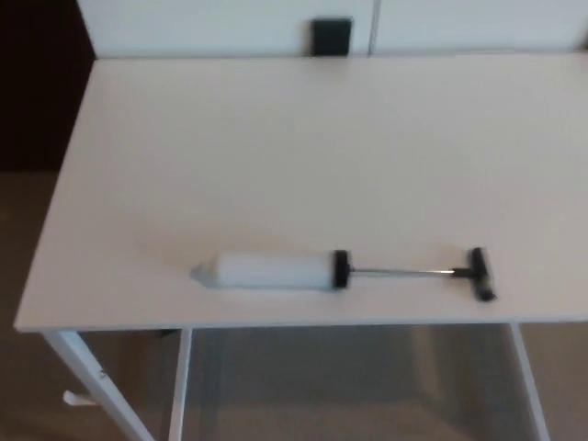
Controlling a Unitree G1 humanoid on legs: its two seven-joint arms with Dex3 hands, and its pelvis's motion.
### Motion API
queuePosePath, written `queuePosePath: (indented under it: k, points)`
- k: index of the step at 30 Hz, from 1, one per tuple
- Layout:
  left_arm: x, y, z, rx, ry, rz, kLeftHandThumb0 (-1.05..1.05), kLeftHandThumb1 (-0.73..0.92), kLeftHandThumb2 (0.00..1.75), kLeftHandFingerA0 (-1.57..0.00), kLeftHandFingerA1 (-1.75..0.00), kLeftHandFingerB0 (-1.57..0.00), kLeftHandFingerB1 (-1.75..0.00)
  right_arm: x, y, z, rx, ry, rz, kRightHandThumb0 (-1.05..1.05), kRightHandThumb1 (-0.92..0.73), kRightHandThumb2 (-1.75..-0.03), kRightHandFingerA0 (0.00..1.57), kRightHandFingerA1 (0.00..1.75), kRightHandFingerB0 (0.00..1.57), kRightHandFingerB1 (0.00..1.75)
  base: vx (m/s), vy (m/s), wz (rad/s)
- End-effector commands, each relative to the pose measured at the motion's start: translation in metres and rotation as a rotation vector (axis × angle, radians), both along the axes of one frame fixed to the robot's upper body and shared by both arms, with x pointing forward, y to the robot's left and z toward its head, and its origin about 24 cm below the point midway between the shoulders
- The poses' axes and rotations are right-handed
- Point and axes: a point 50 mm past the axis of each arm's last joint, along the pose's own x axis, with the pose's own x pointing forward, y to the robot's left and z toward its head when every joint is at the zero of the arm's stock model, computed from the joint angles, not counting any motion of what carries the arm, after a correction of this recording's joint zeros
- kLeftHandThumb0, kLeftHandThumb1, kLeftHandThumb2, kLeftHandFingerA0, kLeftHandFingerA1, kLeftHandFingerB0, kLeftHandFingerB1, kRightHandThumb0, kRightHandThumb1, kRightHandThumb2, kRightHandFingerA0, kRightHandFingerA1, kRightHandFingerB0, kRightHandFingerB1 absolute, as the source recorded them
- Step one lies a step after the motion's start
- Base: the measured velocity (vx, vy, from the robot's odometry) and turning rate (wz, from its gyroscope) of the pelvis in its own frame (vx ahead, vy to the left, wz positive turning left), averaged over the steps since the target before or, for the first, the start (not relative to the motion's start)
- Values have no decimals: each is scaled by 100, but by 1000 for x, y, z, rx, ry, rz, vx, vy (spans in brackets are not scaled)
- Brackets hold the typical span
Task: The robot walks towards a desk on which an air pump is kept in the middle. It lifts it up and holds it with its left hand and uses its right hand to compress it by pushing its handle inwards.
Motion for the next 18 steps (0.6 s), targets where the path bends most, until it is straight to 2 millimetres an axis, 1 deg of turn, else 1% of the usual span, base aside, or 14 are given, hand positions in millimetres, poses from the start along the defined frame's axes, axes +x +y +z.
queuePosePath:
  k: [1, 2, 3, 5, 6, 8, 9, 11, 12, 13, 14, 16, 18]
  points:
    - [0, 5, 4, 24, -18, -10, -23, 77, 63, -53, -47, -39, -37, -1, -4, 3, 2, 12, 22, -23, -65, -59, 75, 51, 59, 44, -303, 37, 2]
    - [-1, 7, 6, 24, -26, -7, -25, 77, 63, -50, -45, -39, -37, 0, -2, 5, 23, 3, 37, -24, -64, -58, 73, 51, 59, 44, -85, -70, -6]
    - [-1, 8, 7, 23, -32, -4, -25, 77, 63, -50, -45, -39, -37, 0, -1, 7, 37, -5, 47, -24, -64, -58, 73, 51, 59, 44, -87, -65, -5]
    - [-2, 10, 10, 3, -57, 17, -27, 78, 63, -47, -44, -39, -36, 0, 1, 16, 94, -57, 57, -22, -65, -59, 72, 50, 60, 45, 0, 0, 0]
    - [-4, 11, 12, -21, -73, 30, -27, 80, 63, -43, -45, -34, -35, -2, 2, 21, 119, -84, 63, -20, -67, -60, 68, 48, 58, 45, 0, 0, 0]
    - [-5, 11, 14, -49, -92, 43, -27, 80, 63, -43, -45, -34, -35, -6, 3, 27, 144, -112, 71, -20, -67, -60, 68, 48, 58, 45, -15, 22, -10]
    - [-8, 12, 16, -69, -107, 65, -28, 76, 62, -44, -45, -32, -34, -12, 5, 35, 173, -148, 73, -20, -68, -60, 66, 48, 56, 46, -30, 44, -19]
    - [-11, 14, 19, -97, -126, 95, -29, 78, 64, -44, -45, -33, -34, -21, 7, 46, 208, -193, 79, -20, -69, -60, 65, 48, 56, 47, -2, 135, -9]
    - [-12, 14, 20, -108, -133, 104, -29, 78, 64, -44, -45, -33, -34, -23, 8, 50, 217, -205, 83, -20, -69, -60, 65, 48, 56, 47, 49, 186, 62]
    - [-12, 15, 20, -113, -135, 107, -29, 78, 64, -44, -45, -33, -34, -24, 8, 51, 220, -208, 85, -20, -69, -60, 65, 48, 56, 47, 5, 295, -34]
    - [-16, 15, 22, -124, -140, 115, -27, 76, 62, -44, -44, -32, -34, -31, 8, 56, 206, -225, 80, -22, -68, -60, 70, 50, 61, 47, 18, 310, 7]
    - [-20, 15, 24, -134, -147, 117, -28, 75, 62, -42, -43, -30, -33, -41, 8, 62, 185, -244, 64, -22, -68, -60, 70, 51, 58, 47, 21, 292, 12]
    - [-22, 14, 26, -129, -148, 102, -28, 77, 63, -43, -44, -32, -34, -46, 7, 65, 175, -250, 49, -22, -68, -60, 71, 50, 59, 47, -3, 202, 5]
